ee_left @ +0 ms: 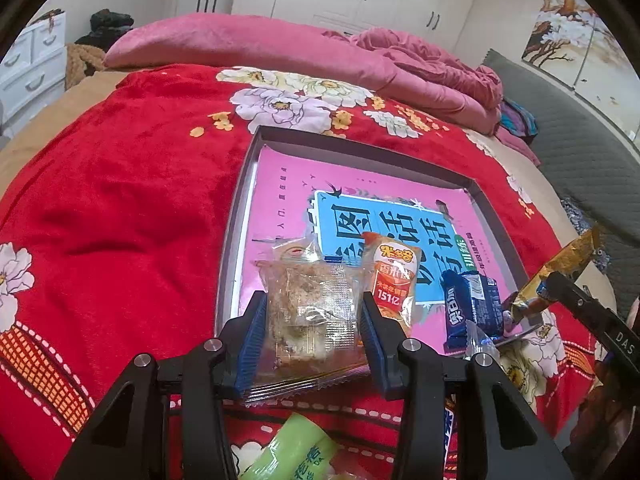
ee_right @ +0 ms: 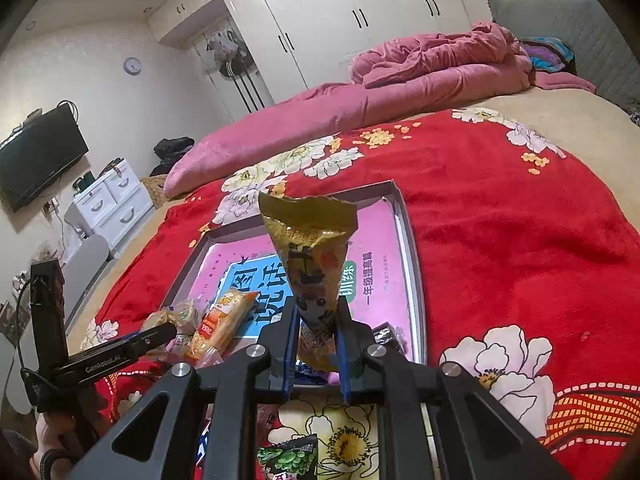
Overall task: Organize snacks
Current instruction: 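Lower the clear pastry bag onto the workbook with left while right carries yellow bag over tray, then lower the yellow bag into the tray and open right tool while left opens off pastry bag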
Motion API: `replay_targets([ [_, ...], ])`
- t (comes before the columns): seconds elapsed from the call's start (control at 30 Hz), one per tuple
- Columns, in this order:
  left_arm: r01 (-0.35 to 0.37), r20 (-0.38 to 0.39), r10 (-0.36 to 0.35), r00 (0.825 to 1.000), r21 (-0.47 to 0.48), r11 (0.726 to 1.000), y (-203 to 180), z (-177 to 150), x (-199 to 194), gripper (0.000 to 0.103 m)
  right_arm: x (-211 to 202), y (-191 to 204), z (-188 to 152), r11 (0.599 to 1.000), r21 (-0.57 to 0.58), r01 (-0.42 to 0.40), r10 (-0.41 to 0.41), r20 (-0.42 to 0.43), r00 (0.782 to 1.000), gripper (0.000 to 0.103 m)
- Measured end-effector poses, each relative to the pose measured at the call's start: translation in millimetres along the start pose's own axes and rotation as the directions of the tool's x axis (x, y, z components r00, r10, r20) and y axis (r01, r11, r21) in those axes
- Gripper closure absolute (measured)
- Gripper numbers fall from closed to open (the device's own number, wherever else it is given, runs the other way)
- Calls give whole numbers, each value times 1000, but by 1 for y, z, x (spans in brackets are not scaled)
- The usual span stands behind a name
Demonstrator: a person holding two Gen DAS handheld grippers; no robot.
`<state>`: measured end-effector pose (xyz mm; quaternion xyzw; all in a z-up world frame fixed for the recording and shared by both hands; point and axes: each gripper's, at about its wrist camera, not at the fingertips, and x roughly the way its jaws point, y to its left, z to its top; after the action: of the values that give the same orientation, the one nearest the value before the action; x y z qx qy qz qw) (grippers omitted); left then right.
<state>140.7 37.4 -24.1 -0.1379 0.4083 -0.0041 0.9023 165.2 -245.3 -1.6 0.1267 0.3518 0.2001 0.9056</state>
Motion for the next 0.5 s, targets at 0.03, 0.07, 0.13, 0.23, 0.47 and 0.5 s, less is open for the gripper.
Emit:
replay_targets([
  [0.03,0,0,0,1000,0,1000,0,0,0,56,1,-1,0,1000,3,1,-1,-2,1000,86],
  [0.07,0,0,0,1000,0,1000,0,0,1,56,2,-1,0,1000,5,1,-1,-4,1000,86],
  [0.13,1,0,-1,1000,1,1000,0,0,1,56,3,-2,0,1000,10,0,0,-8,1000,86],
  [0.23,1,-2,-1,1000,2,1000,-2,-1,2,56,8,-3,-1,1000,8,1,0,-25,1000,86],
  [0.47,6,-10,-6,1000,0,1000,-3,-1,5,56,16,-1,-4,1000,1,-2,2,-54,999,86],
  [0.5,7,-12,-7,1000,1,1000,-3,-1,5,56,17,-1,-4,1000,1,1,-1,-59,998,86],
])
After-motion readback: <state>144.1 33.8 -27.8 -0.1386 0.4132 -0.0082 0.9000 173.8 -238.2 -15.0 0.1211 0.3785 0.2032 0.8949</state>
